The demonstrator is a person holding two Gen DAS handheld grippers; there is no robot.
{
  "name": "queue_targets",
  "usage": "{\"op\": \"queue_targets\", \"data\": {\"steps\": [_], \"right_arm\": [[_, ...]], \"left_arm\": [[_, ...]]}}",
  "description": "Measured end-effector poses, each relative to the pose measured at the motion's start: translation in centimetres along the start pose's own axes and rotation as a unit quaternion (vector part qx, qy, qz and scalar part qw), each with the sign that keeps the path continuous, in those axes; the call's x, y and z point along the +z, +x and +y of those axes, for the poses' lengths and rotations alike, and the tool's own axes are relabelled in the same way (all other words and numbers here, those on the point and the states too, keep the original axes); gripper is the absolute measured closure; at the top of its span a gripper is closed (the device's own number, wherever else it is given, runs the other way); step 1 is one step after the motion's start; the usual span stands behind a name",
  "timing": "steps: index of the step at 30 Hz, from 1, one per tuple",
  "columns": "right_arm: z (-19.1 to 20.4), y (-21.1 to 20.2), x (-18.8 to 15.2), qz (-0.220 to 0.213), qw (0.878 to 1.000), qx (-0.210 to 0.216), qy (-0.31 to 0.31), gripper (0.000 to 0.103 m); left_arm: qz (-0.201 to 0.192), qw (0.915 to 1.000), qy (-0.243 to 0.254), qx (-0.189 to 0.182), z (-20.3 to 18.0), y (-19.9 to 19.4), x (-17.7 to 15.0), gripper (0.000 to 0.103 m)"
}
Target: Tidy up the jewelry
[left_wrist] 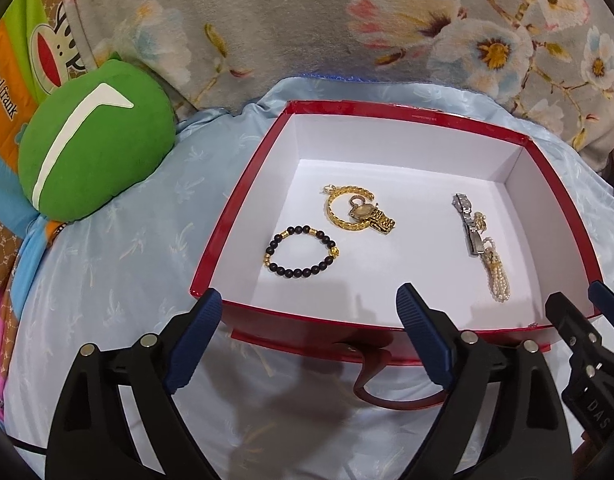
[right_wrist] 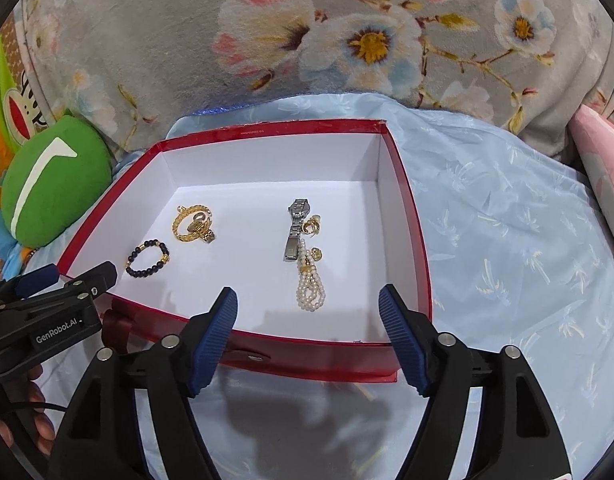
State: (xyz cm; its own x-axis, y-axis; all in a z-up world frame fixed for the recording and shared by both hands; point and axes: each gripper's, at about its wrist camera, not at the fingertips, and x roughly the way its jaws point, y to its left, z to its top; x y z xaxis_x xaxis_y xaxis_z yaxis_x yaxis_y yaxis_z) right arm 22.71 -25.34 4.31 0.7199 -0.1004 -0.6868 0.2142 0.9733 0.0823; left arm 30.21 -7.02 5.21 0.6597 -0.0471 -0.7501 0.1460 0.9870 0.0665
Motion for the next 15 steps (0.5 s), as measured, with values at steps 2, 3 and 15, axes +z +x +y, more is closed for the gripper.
{"op": "queue_targets", "data": {"steps": [2,3,15], "right_arm": [[0.1,-0.1,-0.1,-0.005,1.000,0.002,0.000,0.021],[0.2,-0.2,-0.1,-0.006,1.000,0.000,-0.001,0.019],[1.7,-1.3,0.3,-0.006,1.000,0.009,-0.002,0.017]], "left_arm": [[0.001,1.0000,-0.005,-0.002,0.1,0.1,0.0,0.015],[0.003,1.0000,-0.008,-0.004,0.2,0.1,-0.1,0.015],[0.005,0.9999,-0.015,0.000,0.6,-0.9,-0.1,0.012]]}}
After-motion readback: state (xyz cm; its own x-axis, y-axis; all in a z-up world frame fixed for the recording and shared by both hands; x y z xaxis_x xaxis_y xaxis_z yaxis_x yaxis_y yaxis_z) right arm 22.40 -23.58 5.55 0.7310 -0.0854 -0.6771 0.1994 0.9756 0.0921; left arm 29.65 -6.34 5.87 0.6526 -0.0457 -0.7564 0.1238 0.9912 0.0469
